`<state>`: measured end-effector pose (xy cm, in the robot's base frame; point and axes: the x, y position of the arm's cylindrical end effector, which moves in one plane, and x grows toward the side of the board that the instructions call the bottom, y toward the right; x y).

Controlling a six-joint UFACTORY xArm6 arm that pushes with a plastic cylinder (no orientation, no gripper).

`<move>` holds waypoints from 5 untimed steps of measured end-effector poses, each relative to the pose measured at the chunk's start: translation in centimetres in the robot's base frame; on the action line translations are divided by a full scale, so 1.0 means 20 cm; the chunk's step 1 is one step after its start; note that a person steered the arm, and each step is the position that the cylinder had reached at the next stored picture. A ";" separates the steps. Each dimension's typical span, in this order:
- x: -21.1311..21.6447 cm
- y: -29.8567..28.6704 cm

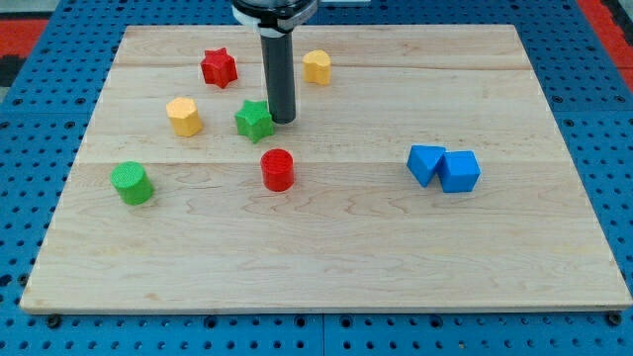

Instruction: Move the green star top of the green circle

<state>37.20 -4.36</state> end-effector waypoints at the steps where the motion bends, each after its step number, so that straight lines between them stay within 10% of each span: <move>1: 0.03 -0.18; 5: 0.17 -0.50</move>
